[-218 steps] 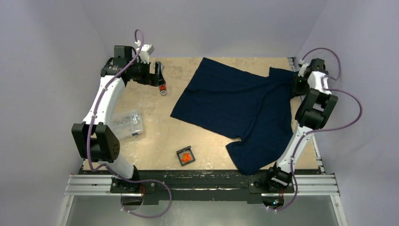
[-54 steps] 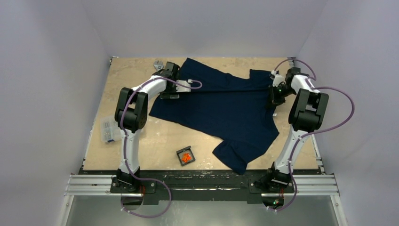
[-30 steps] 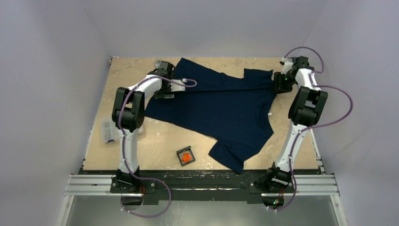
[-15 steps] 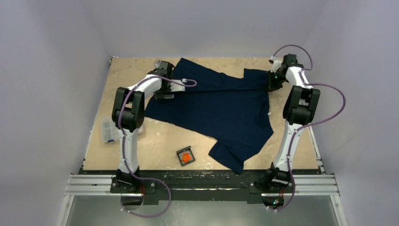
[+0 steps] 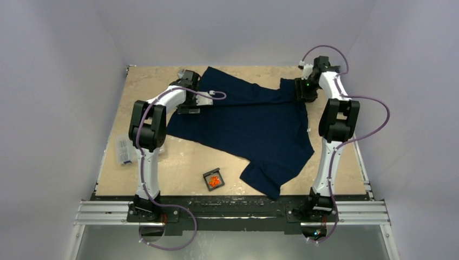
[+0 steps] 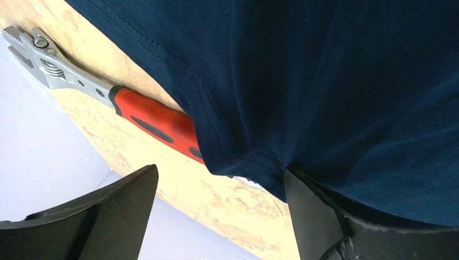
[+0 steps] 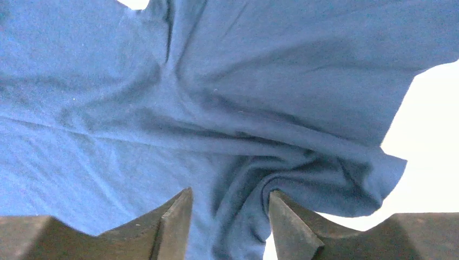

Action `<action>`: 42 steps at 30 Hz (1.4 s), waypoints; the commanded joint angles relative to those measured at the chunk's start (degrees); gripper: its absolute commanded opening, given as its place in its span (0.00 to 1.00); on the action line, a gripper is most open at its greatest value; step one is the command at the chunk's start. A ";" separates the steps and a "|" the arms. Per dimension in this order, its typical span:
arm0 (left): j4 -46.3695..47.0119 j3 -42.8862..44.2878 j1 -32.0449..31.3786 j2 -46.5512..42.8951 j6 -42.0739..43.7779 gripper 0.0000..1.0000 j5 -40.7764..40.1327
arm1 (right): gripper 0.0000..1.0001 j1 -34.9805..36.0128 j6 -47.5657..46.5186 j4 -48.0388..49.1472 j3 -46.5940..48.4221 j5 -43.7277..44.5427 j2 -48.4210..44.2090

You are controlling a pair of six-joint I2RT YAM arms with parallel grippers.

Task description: Remove the brooch from the garment

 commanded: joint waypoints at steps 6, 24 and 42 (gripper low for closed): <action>-1.05 1.96 1.27 -2.67 -2.52 0.89 2.12 | 0.68 -4.73 -9.91 3.01 2.71 -3.05 -9.73; -4.53 8.69 1.23 -12.45 -18.81 0.99 17.00 | 0.29 -1.01 -11.19 12.65 13.27 5.27 8.87; -12.89 9.40 1.34 -19.80 -38.85 1.00 25.60 | 0.63 1.88 -14.83 36.04 23.20 14.05 18.95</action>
